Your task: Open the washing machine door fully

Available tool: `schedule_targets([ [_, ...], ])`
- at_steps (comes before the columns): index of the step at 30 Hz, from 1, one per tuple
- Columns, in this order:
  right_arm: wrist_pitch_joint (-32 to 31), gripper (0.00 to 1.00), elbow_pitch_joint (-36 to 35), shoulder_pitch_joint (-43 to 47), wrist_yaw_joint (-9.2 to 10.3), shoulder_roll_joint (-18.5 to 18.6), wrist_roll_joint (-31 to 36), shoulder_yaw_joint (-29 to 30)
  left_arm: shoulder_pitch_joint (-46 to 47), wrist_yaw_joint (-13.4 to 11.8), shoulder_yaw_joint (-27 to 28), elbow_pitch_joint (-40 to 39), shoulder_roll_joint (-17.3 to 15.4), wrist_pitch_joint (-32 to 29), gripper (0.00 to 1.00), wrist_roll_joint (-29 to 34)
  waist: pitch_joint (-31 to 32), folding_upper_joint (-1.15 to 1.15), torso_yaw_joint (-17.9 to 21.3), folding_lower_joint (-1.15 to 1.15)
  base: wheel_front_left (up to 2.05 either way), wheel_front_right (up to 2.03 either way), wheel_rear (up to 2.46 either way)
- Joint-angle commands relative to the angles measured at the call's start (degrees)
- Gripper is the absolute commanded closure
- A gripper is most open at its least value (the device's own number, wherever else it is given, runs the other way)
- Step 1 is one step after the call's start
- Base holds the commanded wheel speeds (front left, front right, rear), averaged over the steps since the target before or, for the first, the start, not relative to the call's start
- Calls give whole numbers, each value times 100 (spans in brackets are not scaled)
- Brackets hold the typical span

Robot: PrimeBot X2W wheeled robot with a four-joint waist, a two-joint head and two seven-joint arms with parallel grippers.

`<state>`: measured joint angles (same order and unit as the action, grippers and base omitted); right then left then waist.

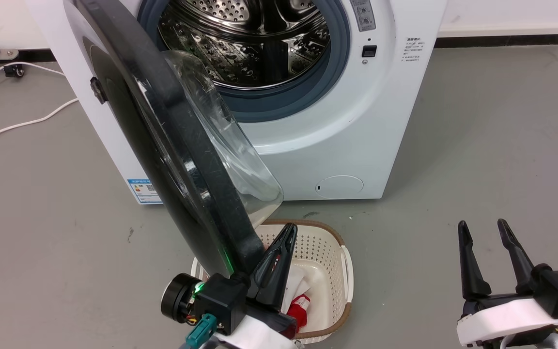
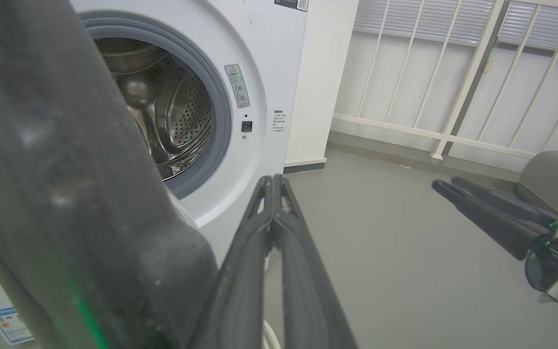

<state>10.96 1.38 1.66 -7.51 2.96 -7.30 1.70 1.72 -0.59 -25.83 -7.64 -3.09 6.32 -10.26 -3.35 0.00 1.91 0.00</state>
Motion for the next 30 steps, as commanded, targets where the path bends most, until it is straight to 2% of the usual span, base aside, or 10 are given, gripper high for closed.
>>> schedule_targets([
  [1, 13, 0, 5, -65, 3, -16, -24, -5, 95, -69, 54, 95, -21, 32, 100, -54, -10, 0, 15, 0, 0, 0, 0],
  [9, 62, 0, 23, -31, 4, -17, -71, -4, 145, -175, 64, 251, -26, 90, 100, -154, -9, 0, -1, 0, 0, 0, 0],
  [16, 56, 0, 55, 0, 4, -17, -117, -2, -63, -316, 111, 79, -107, 87, 100, -115, 21, 0, -101, 0, 0, 0, 0],
  [21, 10, 0, 32, 59, 3, -17, -112, 31, -362, -446, 126, -171, -186, 39, 100, -82, 39, 0, -357, 0, 0, 0, 0],
  [30, -54, 0, -21, 173, 3, -15, -162, 41, -882, -714, 221, -676, -340, -112, 100, -96, 71, 0, -1106, 0, 0, 0, 0],
])
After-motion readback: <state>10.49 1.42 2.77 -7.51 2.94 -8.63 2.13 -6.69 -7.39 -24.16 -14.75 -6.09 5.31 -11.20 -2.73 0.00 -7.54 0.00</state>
